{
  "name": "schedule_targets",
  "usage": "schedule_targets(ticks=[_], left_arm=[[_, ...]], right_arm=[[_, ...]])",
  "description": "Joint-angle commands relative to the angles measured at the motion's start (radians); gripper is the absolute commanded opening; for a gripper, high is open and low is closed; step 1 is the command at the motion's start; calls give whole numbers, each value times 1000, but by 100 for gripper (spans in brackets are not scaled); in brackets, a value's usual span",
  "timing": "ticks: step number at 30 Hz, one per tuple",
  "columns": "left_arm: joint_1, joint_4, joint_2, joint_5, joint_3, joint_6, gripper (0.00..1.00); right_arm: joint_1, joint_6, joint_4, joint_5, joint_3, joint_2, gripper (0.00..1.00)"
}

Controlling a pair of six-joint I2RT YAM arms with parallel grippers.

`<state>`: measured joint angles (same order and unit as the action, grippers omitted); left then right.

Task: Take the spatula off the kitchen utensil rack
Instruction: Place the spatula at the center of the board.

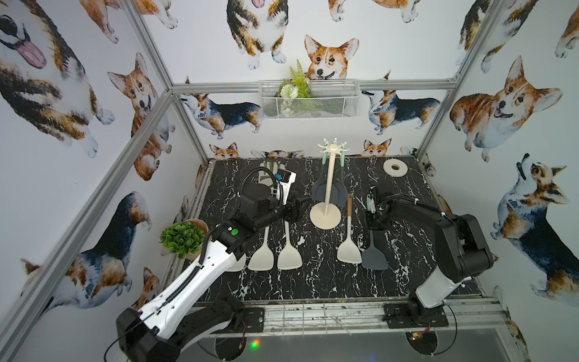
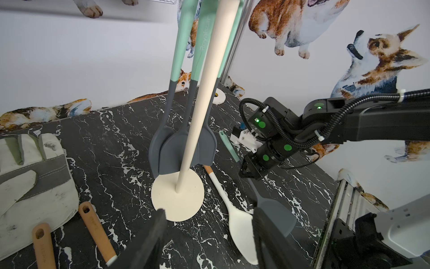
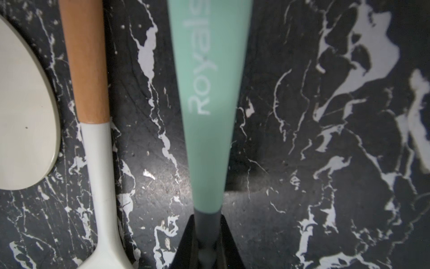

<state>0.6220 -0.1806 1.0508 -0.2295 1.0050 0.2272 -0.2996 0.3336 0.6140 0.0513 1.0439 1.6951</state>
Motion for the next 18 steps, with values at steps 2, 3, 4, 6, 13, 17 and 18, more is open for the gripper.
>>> schedule_targets(ticks=[2,3,4,6,13,17,18], left_arm=[[-2,-2,2,0,6,-10,62],[-4,-3,2,2,6,-11,62],[-4,-3,2,2,5,-12,62],[-5,-3,3,5,4,-15,62],[-8,4,30,-3,10,-14,62],[-8,6,38,-4,14,-15,62],[-8,6,40,-4,15,-15,62]], right_arm=[[2,-13,-38,-17,26,44,0],[3,-13,-42,-19,27,51,0],[4,-13,-49,-21,24,56,0],[5,-13,-61,-28,21,65,0],[7,7,-103,-51,6,91,7],[7,26,-96,-86,7,100,16],[7,28,-96,-90,4,96,17]])
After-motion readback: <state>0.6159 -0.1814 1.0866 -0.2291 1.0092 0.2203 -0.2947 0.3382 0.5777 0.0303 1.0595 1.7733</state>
